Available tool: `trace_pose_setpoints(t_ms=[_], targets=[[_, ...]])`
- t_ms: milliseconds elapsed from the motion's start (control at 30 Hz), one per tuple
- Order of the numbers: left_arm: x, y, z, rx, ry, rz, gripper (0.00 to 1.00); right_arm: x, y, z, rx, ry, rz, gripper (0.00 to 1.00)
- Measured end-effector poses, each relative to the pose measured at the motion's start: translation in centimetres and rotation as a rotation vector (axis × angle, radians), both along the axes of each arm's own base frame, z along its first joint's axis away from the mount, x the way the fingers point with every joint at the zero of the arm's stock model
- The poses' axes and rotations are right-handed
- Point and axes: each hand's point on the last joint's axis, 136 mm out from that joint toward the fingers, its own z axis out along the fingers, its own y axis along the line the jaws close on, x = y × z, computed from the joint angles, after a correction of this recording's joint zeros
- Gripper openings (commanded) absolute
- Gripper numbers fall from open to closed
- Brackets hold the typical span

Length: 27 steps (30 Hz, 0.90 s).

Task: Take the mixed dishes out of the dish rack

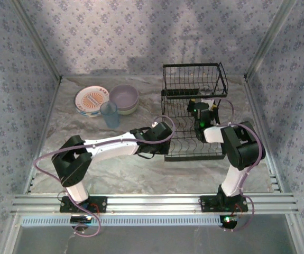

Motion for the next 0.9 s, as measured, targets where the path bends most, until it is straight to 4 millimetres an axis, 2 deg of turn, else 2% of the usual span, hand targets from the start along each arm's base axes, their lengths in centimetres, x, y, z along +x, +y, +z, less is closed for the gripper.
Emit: trace_pose_setpoints(t_ms=[367, 567, 900], targets=[[0.1, -0.1, 0.4, -0.013, -0.007, 0.0, 0.0, 0.5, -0.7, 0.0, 0.001, -0.001, -0.07, 0.87], [0.1, -0.2, 0.4, -0.017, -0.009, 0.0, 0.0, 0.6, -1.2, -0.1, -0.013, -0.004, -0.111, 0.73], [-0.3, 0.5, -0.2, 0.014, 0.008, -0.001, 0.0, 0.7, -1.4, -0.5, -0.011, -0.018, -0.12, 0.57]])
